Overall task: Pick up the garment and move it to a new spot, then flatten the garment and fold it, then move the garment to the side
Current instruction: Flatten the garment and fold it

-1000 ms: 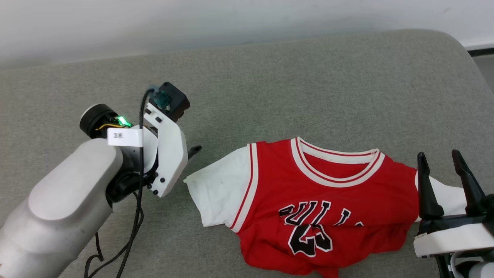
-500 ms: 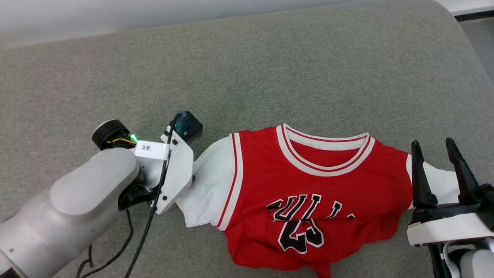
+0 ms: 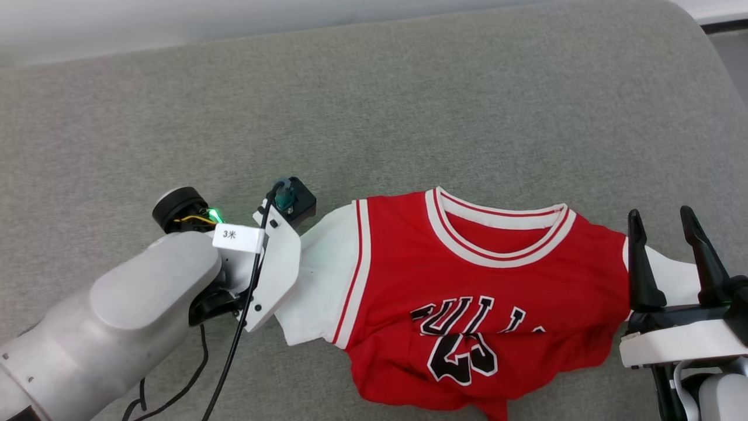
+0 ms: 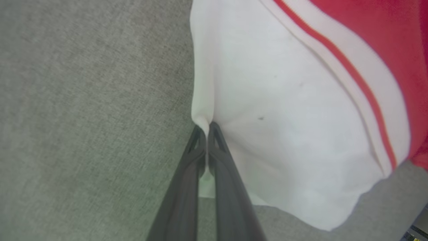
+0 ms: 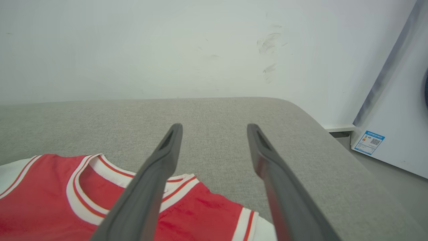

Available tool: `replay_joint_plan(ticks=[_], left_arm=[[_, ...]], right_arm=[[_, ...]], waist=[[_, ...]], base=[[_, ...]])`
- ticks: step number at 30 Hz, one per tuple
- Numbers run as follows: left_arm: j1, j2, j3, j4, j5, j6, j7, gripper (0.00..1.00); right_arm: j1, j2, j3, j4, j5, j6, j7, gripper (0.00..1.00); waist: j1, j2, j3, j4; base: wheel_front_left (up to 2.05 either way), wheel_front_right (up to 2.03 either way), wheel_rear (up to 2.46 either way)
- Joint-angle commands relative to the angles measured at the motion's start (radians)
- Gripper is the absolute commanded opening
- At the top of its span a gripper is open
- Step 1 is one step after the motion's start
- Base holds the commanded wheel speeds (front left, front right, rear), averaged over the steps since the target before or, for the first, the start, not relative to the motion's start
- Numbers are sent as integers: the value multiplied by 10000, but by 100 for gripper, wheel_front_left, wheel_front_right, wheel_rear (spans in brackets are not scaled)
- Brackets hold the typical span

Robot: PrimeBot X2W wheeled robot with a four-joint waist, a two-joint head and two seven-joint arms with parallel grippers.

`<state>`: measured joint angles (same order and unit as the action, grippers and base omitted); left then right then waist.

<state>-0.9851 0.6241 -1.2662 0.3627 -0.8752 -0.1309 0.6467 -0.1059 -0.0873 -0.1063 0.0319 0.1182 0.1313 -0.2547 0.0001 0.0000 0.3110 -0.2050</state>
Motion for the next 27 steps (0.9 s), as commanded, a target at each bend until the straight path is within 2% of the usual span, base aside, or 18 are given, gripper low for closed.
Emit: replay_joint_plan(ticks=[1, 7, 10, 20, 23, 27], left_arm=[[348, 115, -231, 177, 72, 26, -110, 0], [-118, 343, 35, -30, -41, 25, -1987, 0], [-169, 766, 365, -53, -219, 39, -2588, 0], [350, 2226, 1269, 442, -945, 821, -3347, 0], [601, 2352, 1359, 916, -1156, 951, -3509, 0], [1003, 2252, 1455, 1686, -1527, 912, -3724, 0]], right_arm=[[-7, -35, -21, 13, -67, -11, -46, 100], [231, -150, -100, 48, -69, -11, -69, 100], [336, -191, -156, 18, -73, -11, -74, 100], [346, -303, -113, -128, -77, -11, -22, 100], [291, -337, -102, -112, -71, -11, -17, 100], [216, -355, -110, -86, -87, -11, -6, 100]], waist=[[-1, 0, -159, 152], [-1, 0, -668, 648], [-1, 0, -814, 882], [-1, 0, -699, 1082], [-1, 0, -607, 1033], [-1, 0, -494, 951]], base=[[0, 0, 0], [0, 0, 0], [0, 0, 0], [0, 0, 0], [0, 0, 0], [0, 0, 0]])
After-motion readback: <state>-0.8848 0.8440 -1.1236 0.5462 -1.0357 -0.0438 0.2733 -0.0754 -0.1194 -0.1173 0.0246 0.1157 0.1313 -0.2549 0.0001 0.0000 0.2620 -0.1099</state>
